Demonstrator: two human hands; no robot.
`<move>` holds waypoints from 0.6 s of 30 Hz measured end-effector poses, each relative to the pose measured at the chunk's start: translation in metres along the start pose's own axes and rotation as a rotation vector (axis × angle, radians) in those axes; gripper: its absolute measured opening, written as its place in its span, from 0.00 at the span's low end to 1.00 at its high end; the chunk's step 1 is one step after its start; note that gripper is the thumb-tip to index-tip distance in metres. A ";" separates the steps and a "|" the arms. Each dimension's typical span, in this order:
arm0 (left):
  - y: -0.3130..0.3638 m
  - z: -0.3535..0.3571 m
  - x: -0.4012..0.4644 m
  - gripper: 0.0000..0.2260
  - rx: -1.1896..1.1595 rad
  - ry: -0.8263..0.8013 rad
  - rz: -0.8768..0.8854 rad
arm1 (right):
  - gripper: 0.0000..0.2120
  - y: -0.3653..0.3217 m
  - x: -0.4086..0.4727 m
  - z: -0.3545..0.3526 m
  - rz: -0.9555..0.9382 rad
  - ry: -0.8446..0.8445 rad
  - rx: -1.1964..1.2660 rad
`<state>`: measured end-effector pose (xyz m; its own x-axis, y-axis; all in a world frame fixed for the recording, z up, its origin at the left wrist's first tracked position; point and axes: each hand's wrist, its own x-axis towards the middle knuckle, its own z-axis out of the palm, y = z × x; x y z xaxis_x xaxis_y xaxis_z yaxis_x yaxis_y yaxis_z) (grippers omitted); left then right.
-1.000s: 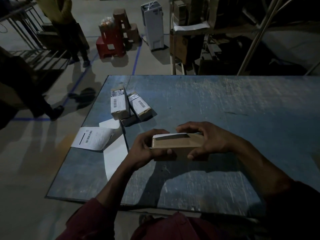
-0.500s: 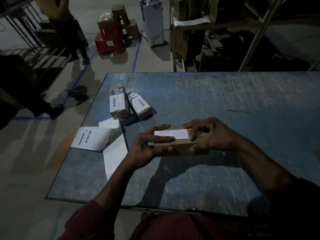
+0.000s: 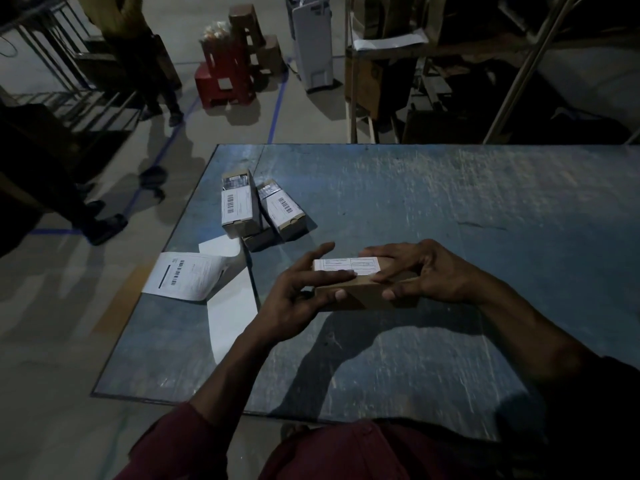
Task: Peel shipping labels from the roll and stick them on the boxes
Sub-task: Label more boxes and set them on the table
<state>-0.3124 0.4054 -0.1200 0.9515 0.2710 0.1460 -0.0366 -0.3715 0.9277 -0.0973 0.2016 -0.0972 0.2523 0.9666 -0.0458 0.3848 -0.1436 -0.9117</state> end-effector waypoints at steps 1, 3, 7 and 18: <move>0.000 0.001 0.001 0.14 -0.014 0.004 0.003 | 0.19 0.001 0.000 0.000 -0.012 0.008 0.015; 0.001 0.002 0.002 0.18 -0.031 0.024 -0.002 | 0.24 0.001 0.000 0.000 -0.032 0.029 -0.005; 0.003 0.000 0.001 0.30 0.000 0.057 -0.029 | 0.31 -0.003 0.002 0.000 0.001 0.000 -0.153; -0.001 0.004 0.003 0.21 -0.051 0.109 0.023 | 0.25 -0.001 0.000 0.005 -0.066 0.015 -0.350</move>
<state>-0.3078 0.4033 -0.1221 0.9114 0.3587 0.2015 -0.0762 -0.3339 0.9395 -0.1025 0.2033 -0.0985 0.2286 0.9734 0.0172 0.6812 -0.1474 -0.7171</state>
